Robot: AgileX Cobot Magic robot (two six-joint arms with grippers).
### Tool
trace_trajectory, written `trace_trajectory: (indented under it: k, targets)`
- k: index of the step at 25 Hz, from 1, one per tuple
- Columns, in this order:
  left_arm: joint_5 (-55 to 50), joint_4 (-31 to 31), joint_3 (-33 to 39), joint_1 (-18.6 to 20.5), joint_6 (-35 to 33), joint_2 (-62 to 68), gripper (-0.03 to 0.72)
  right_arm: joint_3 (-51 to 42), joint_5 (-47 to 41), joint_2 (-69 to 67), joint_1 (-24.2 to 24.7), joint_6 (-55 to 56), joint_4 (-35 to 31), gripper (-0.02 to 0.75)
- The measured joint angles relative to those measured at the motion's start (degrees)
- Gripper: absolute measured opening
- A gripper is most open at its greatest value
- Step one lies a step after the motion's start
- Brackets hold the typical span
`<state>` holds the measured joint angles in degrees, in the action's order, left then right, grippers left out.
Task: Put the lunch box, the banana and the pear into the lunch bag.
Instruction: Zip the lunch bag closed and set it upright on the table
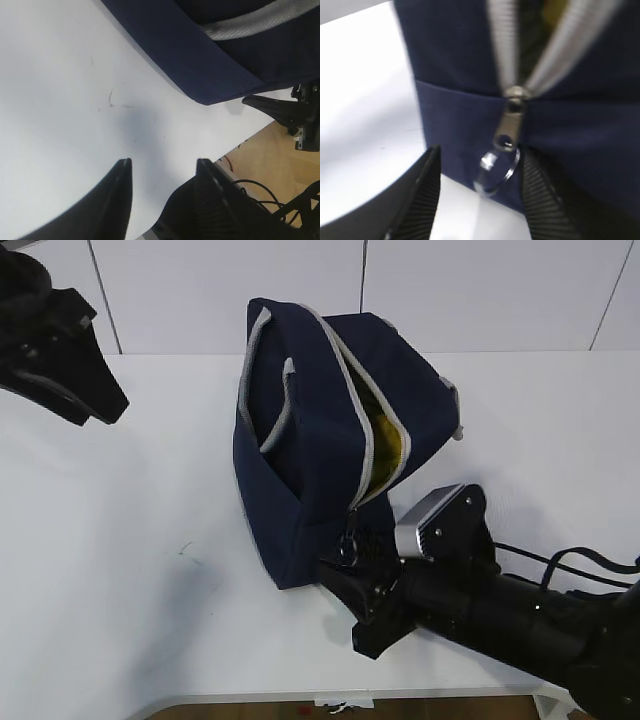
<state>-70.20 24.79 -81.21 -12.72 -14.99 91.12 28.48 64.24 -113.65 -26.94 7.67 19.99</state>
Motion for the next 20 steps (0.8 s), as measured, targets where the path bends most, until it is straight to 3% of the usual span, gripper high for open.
trace_trajectory:
  k: [9, 20]
  targets:
    - [0.0, 0.13, 0.0, 0.0, 0.0, 0.0, 0.316, 0.0, -0.74, -0.08, 0.0, 1.34, -0.57, 0.386]
    - [0.0, 0.13, 0.0, 0.0, 0.0, 0.0, 0.307, 0.0, -0.74, -0.08, 0.0, 1.47, -1.91, 0.248]
